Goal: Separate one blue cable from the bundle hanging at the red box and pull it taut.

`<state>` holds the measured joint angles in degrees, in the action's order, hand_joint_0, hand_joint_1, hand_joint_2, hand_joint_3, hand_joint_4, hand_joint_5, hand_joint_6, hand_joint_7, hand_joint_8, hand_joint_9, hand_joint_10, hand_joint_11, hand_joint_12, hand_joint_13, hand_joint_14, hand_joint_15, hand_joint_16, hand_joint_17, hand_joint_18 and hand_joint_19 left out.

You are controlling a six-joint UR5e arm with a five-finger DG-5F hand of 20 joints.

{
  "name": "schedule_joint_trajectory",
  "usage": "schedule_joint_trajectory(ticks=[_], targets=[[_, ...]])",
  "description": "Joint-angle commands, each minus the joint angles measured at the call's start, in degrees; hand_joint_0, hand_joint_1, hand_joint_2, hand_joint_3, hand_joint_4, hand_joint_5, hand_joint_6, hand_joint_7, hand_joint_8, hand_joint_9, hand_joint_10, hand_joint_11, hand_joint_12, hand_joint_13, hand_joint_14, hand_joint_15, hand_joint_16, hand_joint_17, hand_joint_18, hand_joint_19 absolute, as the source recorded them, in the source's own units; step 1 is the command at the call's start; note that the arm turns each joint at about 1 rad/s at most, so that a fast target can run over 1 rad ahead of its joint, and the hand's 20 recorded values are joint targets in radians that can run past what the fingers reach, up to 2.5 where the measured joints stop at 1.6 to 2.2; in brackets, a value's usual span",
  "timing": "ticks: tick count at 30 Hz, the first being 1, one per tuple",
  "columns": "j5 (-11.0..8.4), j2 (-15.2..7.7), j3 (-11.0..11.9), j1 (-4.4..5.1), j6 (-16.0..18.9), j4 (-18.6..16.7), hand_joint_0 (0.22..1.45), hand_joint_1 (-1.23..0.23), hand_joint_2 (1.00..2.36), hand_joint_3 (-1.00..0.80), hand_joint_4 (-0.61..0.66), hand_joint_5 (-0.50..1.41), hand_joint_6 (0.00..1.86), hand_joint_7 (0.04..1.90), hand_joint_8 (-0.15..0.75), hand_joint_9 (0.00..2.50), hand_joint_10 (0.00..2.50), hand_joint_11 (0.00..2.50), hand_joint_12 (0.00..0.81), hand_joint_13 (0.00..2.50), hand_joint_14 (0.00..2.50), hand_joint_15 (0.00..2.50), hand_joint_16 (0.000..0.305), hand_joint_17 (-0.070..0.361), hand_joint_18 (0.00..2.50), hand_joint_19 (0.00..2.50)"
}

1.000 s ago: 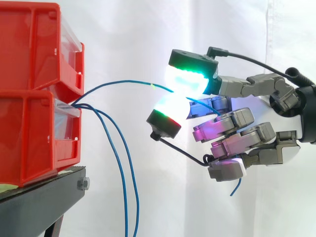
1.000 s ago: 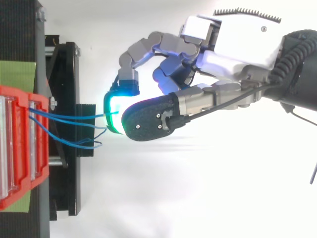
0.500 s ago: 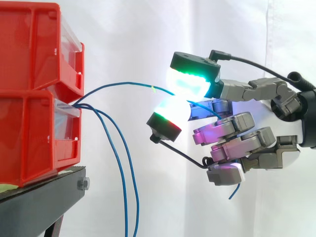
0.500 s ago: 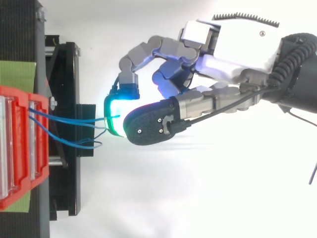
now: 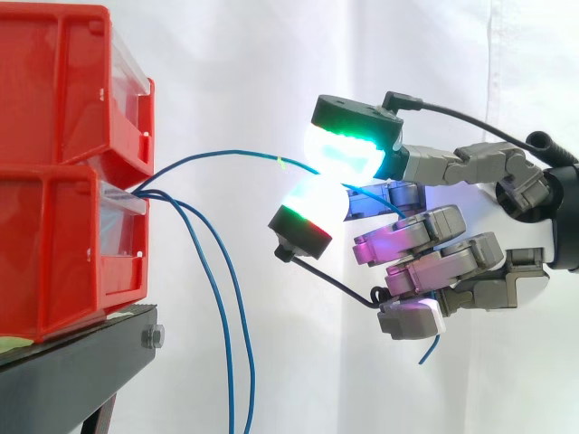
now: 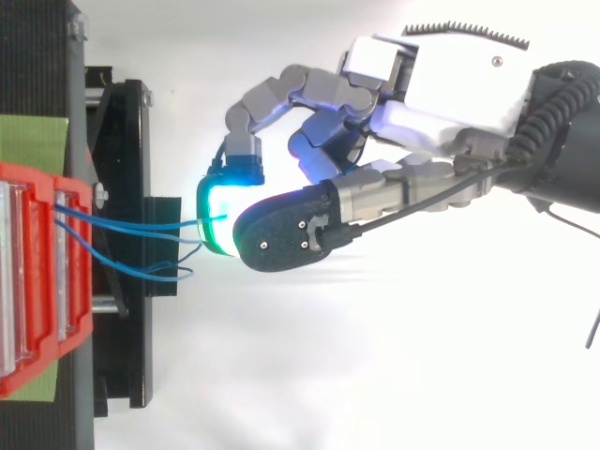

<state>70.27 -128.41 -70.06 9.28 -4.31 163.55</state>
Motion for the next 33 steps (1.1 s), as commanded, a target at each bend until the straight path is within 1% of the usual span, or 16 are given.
schedule_joint_trajectory(ticks=[1, 2, 20, 26, 31, 32, 33], targets=[[-0.04, 0.00, 0.01, 0.04, 0.00, 0.01, 0.69, -0.68, 1.03, -0.19, -0.18, -0.22, 0.95, 1.09, 0.253, 0.93, 2.37, 1.34, 0.296, 1.30, 1.61, 1.16, 0.045, 0.101, 0.99, 1.12], [-0.04, 0.00, 0.01, 0.04, 0.00, 0.01, 0.69, -0.68, 1.03, -0.19, -0.18, -0.22, 0.95, 1.09, 0.248, 0.92, 2.34, 1.38, 0.296, 1.30, 1.61, 1.17, 0.045, 0.101, 0.99, 1.12], [-0.04, 0.00, 0.01, 0.04, 0.00, 0.01, 0.69, -0.68, 1.03, -0.19, -0.17, -0.22, 0.95, 1.10, 0.254, 0.93, 2.31, 1.38, 0.293, 1.30, 1.57, 1.19, 0.045, 0.101, 0.98, 1.11], [-0.04, 0.00, 0.01, -0.05, 0.00, 0.01, 0.69, -0.68, 1.03, -0.19, -0.16, -0.22, 0.95, 1.10, 0.245, 0.93, 2.31, 1.36, 0.290, 1.30, 1.57, 1.16, 0.045, 0.101, 0.98, 1.11], [0.05, 0.00, 0.01, -0.05, 0.00, 0.01, 0.70, -0.68, 1.03, -0.19, -0.16, -0.22, 0.95, 1.10, 0.244, 0.93, 2.31, 1.36, 0.298, 1.30, 1.55, 1.20, 0.045, 0.101, 0.97, 1.12], [-0.04, 0.00, -0.08, 0.04, 0.00, 0.01, 0.70, -0.68, 1.03, -0.19, -0.16, -0.22, 0.95, 1.10, 0.245, 0.93, 2.30, 1.39, 0.288, 1.30, 1.55, 1.18, 0.045, 0.102, 0.97, 1.11], [-0.04, 0.00, 0.01, 0.04, 0.00, 0.01, 0.70, -0.68, 1.03, -0.20, -0.16, -0.22, 0.95, 1.10, 0.245, 0.93, 2.31, 1.37, 0.297, 1.30, 1.55, 1.18, 0.045, 0.102, 0.97, 1.11]])
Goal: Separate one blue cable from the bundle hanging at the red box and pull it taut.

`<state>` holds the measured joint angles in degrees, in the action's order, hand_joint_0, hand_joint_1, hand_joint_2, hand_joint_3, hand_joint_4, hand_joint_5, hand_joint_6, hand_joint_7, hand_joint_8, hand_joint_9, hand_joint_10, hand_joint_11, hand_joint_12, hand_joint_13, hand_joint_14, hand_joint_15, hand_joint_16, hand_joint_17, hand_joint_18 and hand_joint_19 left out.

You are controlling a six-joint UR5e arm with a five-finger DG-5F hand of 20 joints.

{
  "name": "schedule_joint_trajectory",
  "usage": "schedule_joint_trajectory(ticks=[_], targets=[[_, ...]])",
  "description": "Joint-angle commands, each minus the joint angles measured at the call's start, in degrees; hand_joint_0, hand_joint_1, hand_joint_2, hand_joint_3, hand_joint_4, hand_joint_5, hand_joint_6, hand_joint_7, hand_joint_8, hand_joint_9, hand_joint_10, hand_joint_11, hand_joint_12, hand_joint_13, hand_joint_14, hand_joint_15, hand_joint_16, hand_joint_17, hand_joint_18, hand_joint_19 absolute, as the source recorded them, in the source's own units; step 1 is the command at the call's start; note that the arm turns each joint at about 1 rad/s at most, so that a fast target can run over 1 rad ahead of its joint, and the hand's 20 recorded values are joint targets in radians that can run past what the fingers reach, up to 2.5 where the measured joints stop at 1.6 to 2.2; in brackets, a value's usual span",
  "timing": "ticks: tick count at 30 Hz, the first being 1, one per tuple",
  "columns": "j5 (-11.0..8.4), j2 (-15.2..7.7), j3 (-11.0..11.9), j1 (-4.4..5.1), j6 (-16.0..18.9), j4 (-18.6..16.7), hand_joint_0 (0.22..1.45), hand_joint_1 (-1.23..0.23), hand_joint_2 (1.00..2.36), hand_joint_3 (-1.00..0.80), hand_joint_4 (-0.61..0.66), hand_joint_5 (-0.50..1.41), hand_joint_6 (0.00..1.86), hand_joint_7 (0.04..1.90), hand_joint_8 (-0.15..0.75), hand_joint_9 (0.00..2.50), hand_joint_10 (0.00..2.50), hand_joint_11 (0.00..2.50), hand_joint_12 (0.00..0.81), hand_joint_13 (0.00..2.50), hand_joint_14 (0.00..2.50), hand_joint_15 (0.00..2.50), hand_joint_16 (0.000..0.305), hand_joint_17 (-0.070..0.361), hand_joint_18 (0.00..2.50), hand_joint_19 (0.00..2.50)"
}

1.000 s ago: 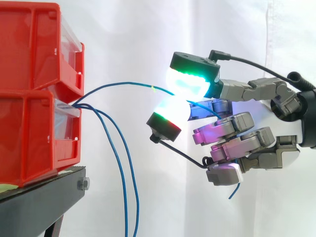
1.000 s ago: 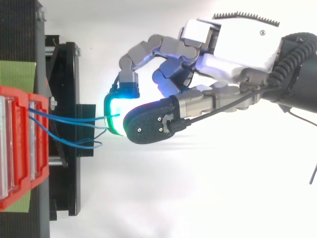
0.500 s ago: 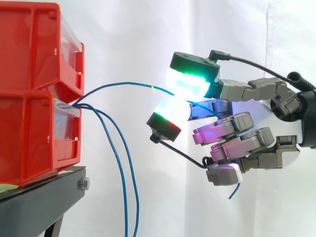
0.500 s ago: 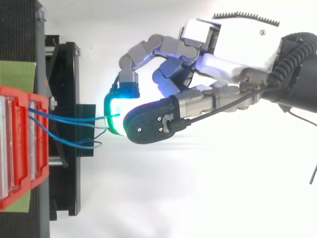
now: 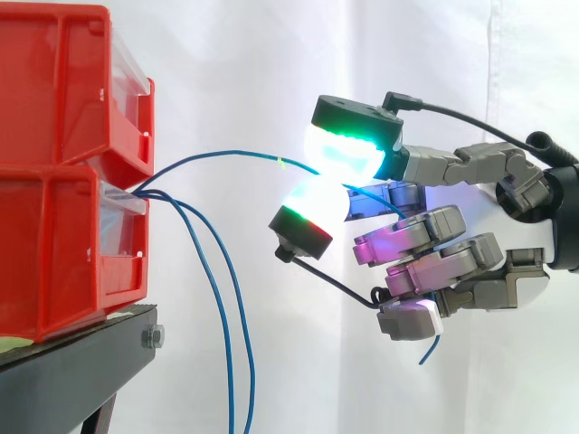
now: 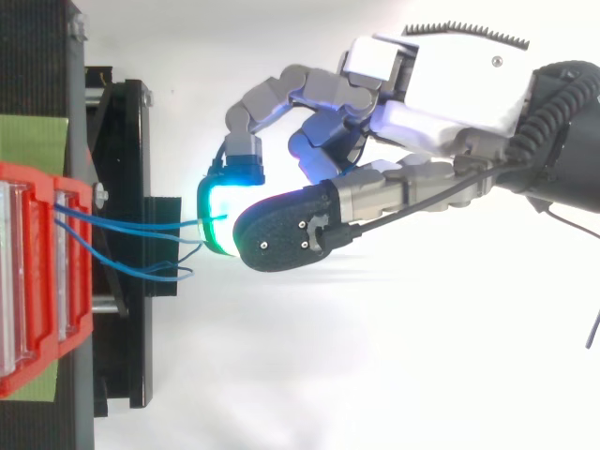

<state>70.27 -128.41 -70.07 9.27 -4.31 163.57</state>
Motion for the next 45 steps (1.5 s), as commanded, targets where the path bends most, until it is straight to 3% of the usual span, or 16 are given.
schedule_joint_trajectory(ticks=[1, 45], targets=[[-0.04, 0.00, 0.02, -0.05, 0.00, 0.00, 0.69, -0.68, 1.03, -0.19, -0.17, -0.22, 0.95, 1.09, 0.253, 0.93, 2.30, 1.37, 0.297, 1.30, 1.55, 1.19, 0.045, 0.102, 0.97, 1.11], [-0.04, 0.00, 0.02, -0.05, 0.00, 0.00, 0.70, -0.68, 1.02, -0.20, -0.17, -0.21, 0.95, 1.10, 0.252, 0.93, 2.28, 1.39, 0.291, 1.31, 1.46, 1.23, 0.045, 0.102, 0.96, 1.09]])
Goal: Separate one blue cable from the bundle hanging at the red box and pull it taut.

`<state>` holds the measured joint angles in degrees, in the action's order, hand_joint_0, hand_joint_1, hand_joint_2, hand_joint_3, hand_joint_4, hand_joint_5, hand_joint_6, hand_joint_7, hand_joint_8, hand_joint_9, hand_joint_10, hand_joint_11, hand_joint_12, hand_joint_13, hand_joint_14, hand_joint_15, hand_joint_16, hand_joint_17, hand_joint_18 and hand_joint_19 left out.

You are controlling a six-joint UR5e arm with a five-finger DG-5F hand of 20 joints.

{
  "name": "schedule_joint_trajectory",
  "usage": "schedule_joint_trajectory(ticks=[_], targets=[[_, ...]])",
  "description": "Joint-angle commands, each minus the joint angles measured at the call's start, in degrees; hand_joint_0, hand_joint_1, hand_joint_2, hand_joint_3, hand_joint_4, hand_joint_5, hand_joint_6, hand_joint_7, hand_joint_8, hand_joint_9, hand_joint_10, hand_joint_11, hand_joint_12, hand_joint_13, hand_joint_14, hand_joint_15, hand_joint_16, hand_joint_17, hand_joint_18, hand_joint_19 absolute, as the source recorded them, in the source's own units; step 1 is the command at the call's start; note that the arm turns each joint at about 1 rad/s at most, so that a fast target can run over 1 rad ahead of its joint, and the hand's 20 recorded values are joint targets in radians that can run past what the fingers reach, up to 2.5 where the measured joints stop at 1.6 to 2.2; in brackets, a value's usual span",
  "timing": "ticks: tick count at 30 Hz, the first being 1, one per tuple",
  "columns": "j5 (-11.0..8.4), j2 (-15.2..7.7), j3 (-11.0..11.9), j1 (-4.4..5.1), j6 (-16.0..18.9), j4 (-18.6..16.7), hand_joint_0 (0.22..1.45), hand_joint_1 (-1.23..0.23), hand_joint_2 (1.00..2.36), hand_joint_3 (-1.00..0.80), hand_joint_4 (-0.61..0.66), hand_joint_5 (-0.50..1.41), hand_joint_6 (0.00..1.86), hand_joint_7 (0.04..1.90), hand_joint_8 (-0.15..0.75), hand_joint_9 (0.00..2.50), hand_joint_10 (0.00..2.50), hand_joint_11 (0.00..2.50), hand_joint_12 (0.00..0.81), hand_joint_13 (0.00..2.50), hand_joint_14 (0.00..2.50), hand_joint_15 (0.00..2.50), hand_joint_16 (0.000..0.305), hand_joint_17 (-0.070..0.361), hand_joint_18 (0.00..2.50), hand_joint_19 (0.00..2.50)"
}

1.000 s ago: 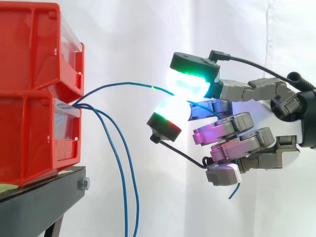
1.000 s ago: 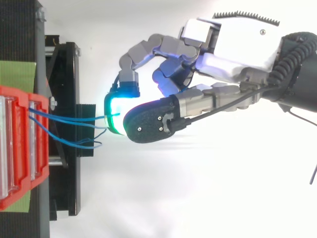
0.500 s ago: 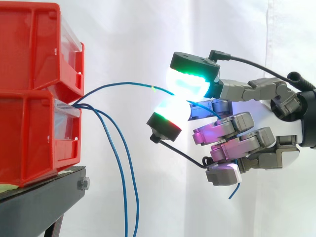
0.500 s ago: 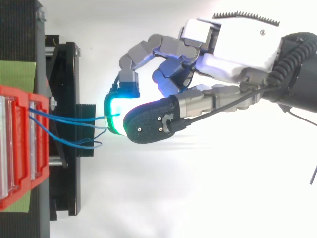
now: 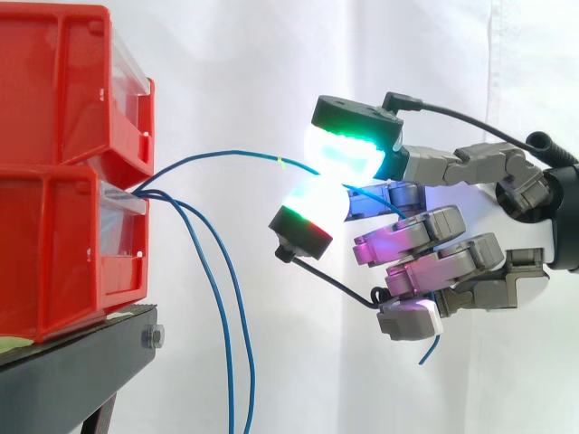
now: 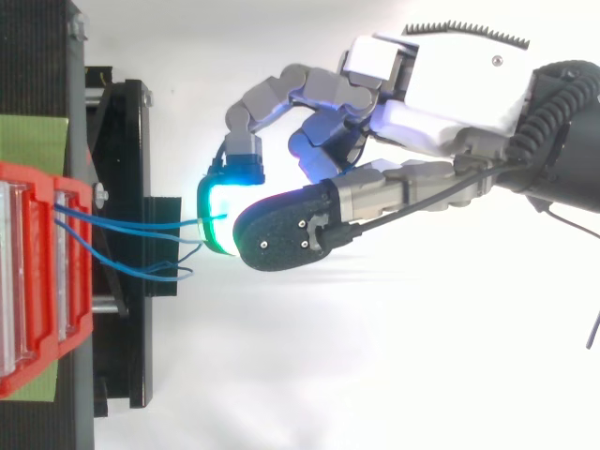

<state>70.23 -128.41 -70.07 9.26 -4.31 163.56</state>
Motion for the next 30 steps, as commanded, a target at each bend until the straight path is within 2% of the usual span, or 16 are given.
schedule_joint_trajectory(ticks=[1, 30], targets=[[0.08, 0.00, 0.02, -0.03, 0.00, 0.00, 0.70, -0.68, 1.02, -0.20, -0.17, -0.21, 0.95, 1.10, 0.253, 0.93, 2.28, 1.38, 0.291, 1.31, 1.46, 1.23, 0.045, 0.102, 0.96, 1.09], [-0.01, 0.00, 0.02, 0.05, 0.00, 0.00, 0.70, -0.69, 1.02, -0.21, -0.17, -0.22, 0.95, 1.09, 0.253, 0.93, 2.26, 1.40, 0.294, 1.31, 1.45, 1.24, 0.045, 0.100, 0.96, 1.10]])
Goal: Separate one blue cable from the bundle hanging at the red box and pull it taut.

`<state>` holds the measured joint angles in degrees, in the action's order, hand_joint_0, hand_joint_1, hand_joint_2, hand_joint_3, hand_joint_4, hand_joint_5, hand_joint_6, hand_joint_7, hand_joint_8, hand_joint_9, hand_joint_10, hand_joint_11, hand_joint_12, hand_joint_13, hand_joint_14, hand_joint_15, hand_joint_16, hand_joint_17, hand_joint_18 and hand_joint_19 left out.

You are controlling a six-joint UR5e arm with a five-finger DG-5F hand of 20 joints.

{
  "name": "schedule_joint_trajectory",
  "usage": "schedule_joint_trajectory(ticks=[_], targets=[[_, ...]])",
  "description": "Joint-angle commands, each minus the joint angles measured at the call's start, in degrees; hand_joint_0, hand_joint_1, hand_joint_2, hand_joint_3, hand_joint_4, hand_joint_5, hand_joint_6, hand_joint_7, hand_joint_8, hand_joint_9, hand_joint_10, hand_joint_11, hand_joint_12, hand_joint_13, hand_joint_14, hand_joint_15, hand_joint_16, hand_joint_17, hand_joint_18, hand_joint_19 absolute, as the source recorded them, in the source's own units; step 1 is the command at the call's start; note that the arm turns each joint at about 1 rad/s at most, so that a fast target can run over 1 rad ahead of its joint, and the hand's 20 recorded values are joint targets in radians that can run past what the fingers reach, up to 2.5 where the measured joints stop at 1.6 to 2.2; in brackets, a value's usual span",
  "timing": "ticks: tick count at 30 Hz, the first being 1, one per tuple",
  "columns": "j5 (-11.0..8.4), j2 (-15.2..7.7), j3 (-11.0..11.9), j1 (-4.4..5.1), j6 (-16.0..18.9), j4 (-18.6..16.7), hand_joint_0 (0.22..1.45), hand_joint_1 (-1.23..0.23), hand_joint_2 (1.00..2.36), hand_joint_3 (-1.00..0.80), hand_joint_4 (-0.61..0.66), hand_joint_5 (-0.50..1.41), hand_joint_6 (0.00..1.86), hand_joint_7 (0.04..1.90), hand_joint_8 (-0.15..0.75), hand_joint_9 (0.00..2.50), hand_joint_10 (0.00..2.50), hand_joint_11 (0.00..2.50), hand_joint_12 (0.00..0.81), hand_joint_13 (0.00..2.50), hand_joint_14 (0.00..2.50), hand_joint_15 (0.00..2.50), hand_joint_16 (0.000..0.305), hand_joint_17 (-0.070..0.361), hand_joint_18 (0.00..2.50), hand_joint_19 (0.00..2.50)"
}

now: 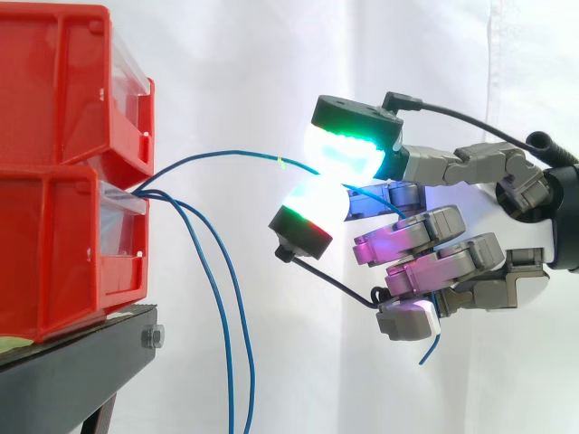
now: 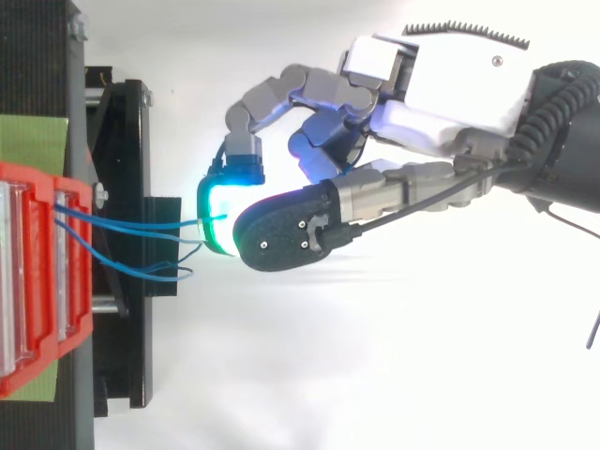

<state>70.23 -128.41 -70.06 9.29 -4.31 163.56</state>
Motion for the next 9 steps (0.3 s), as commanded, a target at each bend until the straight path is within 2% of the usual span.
schedule_joint_trajectory(ticks=[1, 9], targets=[[0.00, 0.00, 0.01, -0.06, 0.00, 0.00, 0.70, -0.69, 1.02, -0.21, -0.17, -0.22, 0.95, 1.09, 0.251, 0.93, 2.27, 1.38, 0.294, 1.31, 1.45, 1.24, 0.045, 0.100, 0.95, 1.10], [0.00, 0.00, 0.01, 0.03, 0.00, 0.00, 0.70, -0.69, 1.02, -0.21, -0.17, -0.22, 0.95, 1.09, 0.252, 0.93, 2.27, 1.38, 0.293, 1.31, 1.46, 1.23, 0.045, 0.100, 0.96, 1.10]])
